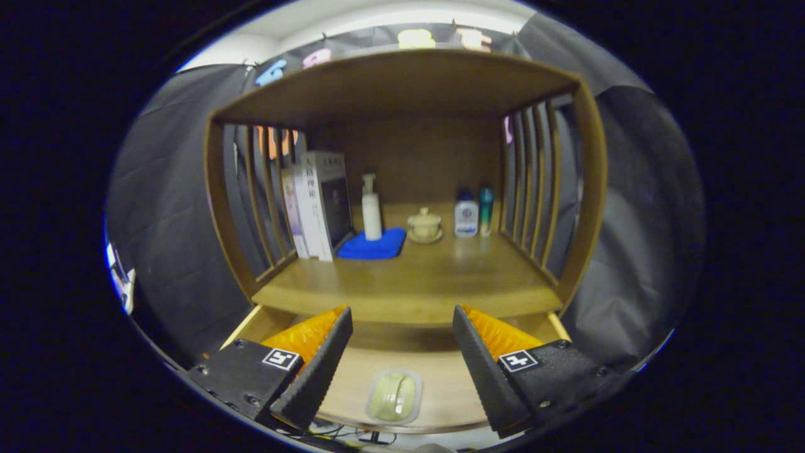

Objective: Pull open the drawer, take out the items inside it, and place them on the countertop above the cabinet.

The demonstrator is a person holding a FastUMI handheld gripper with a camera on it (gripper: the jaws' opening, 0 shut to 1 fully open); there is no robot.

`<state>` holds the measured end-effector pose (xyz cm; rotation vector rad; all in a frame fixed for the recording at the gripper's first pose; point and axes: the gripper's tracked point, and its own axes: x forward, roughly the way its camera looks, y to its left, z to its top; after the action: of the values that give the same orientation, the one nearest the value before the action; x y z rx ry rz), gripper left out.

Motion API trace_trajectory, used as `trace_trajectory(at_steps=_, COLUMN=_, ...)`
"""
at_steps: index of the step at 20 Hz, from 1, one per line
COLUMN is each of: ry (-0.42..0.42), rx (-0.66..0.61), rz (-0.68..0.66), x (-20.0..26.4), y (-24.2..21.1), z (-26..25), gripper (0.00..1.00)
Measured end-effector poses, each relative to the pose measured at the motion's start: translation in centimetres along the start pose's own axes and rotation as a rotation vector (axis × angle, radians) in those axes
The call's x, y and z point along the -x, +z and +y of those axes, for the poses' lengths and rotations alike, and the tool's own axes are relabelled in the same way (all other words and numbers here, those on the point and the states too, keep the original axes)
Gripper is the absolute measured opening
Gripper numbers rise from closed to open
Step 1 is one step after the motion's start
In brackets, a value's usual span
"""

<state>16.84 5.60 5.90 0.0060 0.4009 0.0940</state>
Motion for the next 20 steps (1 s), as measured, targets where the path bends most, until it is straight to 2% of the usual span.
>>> trace_trajectory(at_steps=2, ry=-0.026, rx=0.041, rz=0.121, x=-1.7, y=-1.6, z=-0.3, gripper=1.00)
trace_trajectory(at_steps=6, ry=-0.036, rx=0.060, rz=0.330, x=-4.7, y=-6.1, z=0.3, gripper=0.94)
trace_trajectory(at_steps=12, ry=-0.010, rx=0.043, rz=0.610, x=-5.8, y=-10.8, z=1.3, gripper=0.89)
trace_trajectory(at_steps=17, ry=-0.033, rx=0.006, rz=0.760, x=-6.0, y=-14.2, z=1.1, gripper=0.69)
trace_trajectory(at_steps=20, ry=-0.068, rx=0.039, rz=0.753, x=-6.6, y=-14.5, z=0.2, gripper=0.54)
